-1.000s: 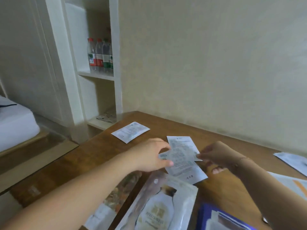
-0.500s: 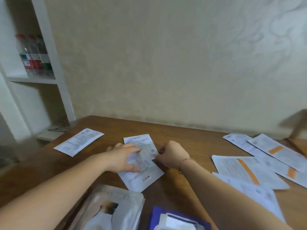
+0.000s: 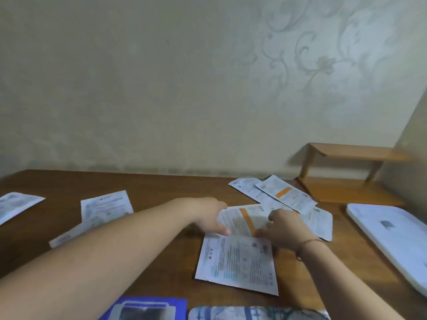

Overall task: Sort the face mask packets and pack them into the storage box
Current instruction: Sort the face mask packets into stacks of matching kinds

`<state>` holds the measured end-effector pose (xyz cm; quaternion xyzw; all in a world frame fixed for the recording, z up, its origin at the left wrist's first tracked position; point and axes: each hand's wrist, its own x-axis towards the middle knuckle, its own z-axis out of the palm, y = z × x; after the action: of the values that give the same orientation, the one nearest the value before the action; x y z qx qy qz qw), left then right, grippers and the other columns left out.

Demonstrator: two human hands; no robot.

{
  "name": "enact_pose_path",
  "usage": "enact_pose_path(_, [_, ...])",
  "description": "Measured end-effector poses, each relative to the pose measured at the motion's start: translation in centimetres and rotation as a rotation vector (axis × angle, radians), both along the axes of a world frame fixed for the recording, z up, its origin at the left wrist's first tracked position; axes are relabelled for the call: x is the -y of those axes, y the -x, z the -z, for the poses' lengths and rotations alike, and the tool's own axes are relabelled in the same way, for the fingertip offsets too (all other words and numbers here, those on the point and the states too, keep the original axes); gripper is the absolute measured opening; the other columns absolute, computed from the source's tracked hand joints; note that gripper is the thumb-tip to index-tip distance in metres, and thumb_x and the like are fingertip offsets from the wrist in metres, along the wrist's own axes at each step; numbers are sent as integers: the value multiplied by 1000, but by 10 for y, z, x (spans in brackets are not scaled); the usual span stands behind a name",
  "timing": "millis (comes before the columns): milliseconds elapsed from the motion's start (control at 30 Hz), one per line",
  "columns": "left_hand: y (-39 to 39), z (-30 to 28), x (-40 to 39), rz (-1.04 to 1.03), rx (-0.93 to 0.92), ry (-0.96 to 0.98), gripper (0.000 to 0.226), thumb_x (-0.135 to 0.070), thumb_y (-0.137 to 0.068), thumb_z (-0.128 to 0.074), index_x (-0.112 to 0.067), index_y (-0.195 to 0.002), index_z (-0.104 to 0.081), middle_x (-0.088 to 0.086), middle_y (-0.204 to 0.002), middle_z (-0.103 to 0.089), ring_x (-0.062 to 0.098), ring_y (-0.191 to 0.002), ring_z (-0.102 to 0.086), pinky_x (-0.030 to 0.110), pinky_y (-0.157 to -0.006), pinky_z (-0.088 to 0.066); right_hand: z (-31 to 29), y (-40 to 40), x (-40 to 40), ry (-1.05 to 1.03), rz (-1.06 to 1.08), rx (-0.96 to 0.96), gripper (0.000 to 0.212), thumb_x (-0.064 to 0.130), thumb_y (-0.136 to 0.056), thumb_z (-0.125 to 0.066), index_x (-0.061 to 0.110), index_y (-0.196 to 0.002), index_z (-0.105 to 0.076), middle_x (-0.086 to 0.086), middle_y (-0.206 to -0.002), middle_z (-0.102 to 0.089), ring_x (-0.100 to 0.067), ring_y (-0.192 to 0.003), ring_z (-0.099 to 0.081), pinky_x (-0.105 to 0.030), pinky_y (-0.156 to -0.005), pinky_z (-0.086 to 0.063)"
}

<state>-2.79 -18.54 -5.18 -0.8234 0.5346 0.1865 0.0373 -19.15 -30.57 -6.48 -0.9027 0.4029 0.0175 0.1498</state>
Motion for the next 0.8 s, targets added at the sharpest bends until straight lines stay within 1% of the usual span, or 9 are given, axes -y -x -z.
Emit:
enact_pose_path(133, [13, 12, 34, -86, 70, 6, 87, -68, -77, -66, -24, -146, -36, 4, -142, -45, 29, -132, -39, 50, -105, -40, 7, 13, 4, -11, 30, 57, 50, 46, -84, -67, 19, -124, -54, -1, -120, -58, -16, -103, -54, -27, -82, -51])
enact_pose_path(200, [16, 12, 39, -147, 69, -11, 99, -67, -76, -69, -22, -153, -25, 5, -152, -33, 32, -142, -26, 51, -111, -34, 11, 18, 9, -18, 58, 83, 57, 47, -81, -69, 18, -128, -52, -2, -126, -56, -21, -115, -50, -34, -94, -50])
enact_pose_path(267, [18, 9, 41, -207, 34, -17, 104, -64, -75, -72, -21, -155, -22, 5, -156, -28, 33, -146, -19, 51, -114, -31, 12, 23, 12, -42, 70, 111, 58, 46, -81, -71, 19, -129, -53, -2, -127, -55, -23, -118, -49, -37, -98, -49])
enact_pose_path(333, [17, 7, 42, -284, -51, 18, 90, -56, -78, -75, -19, -149, -35, 5, -150, -39, 29, -140, -34, 45, -110, -38, 13, 27, 12, -60, 72, 146, 58, 43, -81, -71, 19, -130, -52, -3, -129, -54, -23, -120, -48, -36, -99, -48])
enact_pose_path(433, [10, 8, 40, -403, -242, 184, 47, -34, -84, -77, -16, -125, -62, 3, -121, -64, 20, -111, -62, 36, -97, -53, 15, 33, 14, -73, 61, 209, 67, 42, -80, -73, 20, -138, -47, -3, -135, -53, -23, -124, -47, -37, -102, -46])
enact_pose_path(567, [3, 3, 32, -502, -517, 460, 17, -13, -87, -74, -10, -103, -69, 8, -107, -72, 20, -102, -68, 33, -90, -55, 14, 43, 23, -183, 95, 364, 74, 39, -83, -72, 16, -145, -39, -5, -137, -54, -24, -123, -52, -36, -99, -46])
enact_pose_path(667, [2, -15, 21, -463, -617, 760, 6, -8, -87, -73, -11, -91, -68, 6, -95, -75, 19, -92, -71, 36, -87, -55, 3, 49, 27, -165, 211, 700, 60, 47, -89, -61, 16, -139, -47, -6, -124, -63, -23, -106, -61, -37, -83, -52])
enact_pose_path(733, [1, -27, 12, -363, -629, 946, 12, -4, -86, -73, -14, -84, -67, -4, -82, -75, 10, -78, -69, 29, -78, -55, -5, 51, 27, -515, 356, 939, 55, 55, -93, -50, 17, -132, -50, -8, -112, -67, -25, -90, -65, -37, -65, -57])
enact_pose_path(800, [2, -37, 2, -249, -639, 1060, 22, 5, -84, -72, -16, -80, -66, -11, -71, -72, 1, -67, -65, 18, -68, -51, -11, 51, 23, -1131, 387, 1054, 63, 64, -93, -40, 12, -126, -50, -18, -110, -69, -31, -88, -69, -39, -60, -59])
